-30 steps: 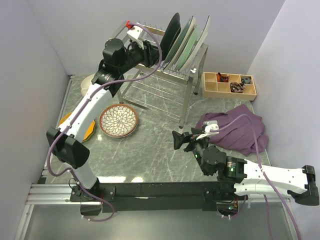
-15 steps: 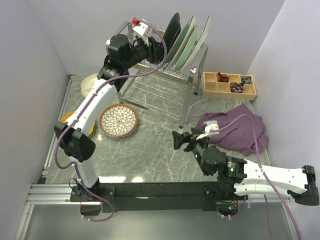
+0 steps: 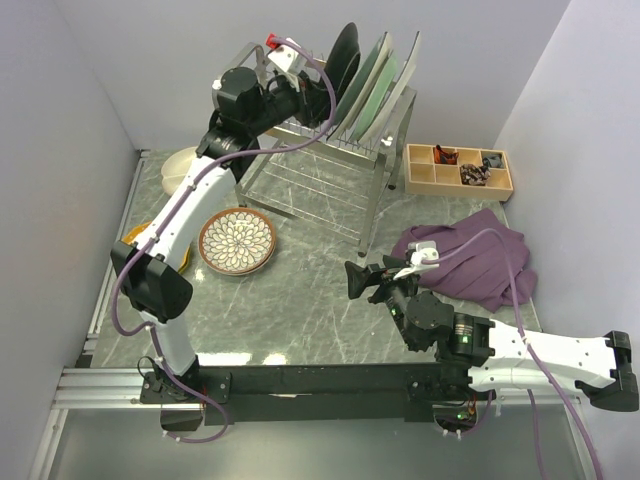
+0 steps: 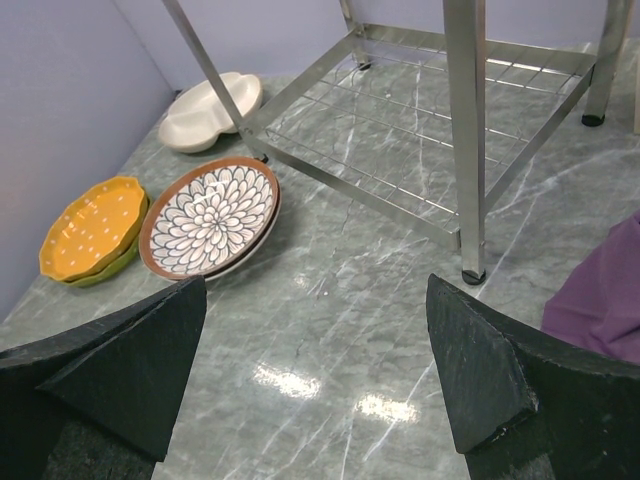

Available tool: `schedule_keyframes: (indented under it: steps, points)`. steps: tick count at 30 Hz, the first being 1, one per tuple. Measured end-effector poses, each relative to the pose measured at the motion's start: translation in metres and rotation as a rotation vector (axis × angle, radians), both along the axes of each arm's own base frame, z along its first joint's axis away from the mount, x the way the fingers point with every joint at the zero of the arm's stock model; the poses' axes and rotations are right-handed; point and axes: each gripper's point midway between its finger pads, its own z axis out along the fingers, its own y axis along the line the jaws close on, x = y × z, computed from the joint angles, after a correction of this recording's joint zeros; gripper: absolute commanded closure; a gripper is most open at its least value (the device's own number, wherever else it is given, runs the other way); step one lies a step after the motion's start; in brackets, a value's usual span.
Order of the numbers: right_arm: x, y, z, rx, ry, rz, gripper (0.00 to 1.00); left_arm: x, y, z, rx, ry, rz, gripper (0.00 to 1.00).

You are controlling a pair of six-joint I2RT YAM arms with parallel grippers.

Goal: Unload the plates from the dish rack
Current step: Unload the plate from the dish rack.

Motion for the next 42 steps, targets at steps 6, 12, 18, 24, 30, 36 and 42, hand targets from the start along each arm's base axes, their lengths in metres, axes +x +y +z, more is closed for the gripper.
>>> schedule_keyframes:
  steps: [6, 12, 18, 24, 30, 36, 42]
  points:
    - [-0.0001, -0.0004, 0.0006, 0.003, -0.001, 0.000, 0.04, 0.0020, 0.0025, 0.0033, -0.006, -0.010, 0.011, 0.99]
    - [-0.0001, -0.0004, 0.0006, 0.003, -0.001, 0.000, 0.05, 0.0004, 0.0007, 0.0023, -0.005, -0.023, 0.016, 0.99]
    - [-0.0001, -0.0004, 0.0006, 0.003, -0.001, 0.000, 0.04, -0.0019, -0.0022, 0.0022, 0.004, -0.035, 0.019, 0.99]
    - [-0.0001, -0.0004, 0.0006, 0.002, -0.001, 0.000, 0.05, -0.0030, -0.0025, 0.0034, 0.000, -0.032, 0.015, 0.99]
    - [-0.0001, -0.0004, 0.0006, 0.002, -0.001, 0.000, 0.04, -0.0036, -0.0025, 0.0041, -0.006, -0.024, 0.013, 0.99]
    - [-0.0002, -0.0004, 0.0007, 0.003, -0.001, 0.001, 0.04, -0.0045, -0.0020, 0.0059, -0.017, -0.007, 0.013, 0.99]
    - [-0.0006, -0.0007, 0.0018, 0.007, -0.002, 0.004, 0.04, -0.0047, -0.0020, 0.0061, -0.024, 0.003, 0.012, 0.99]
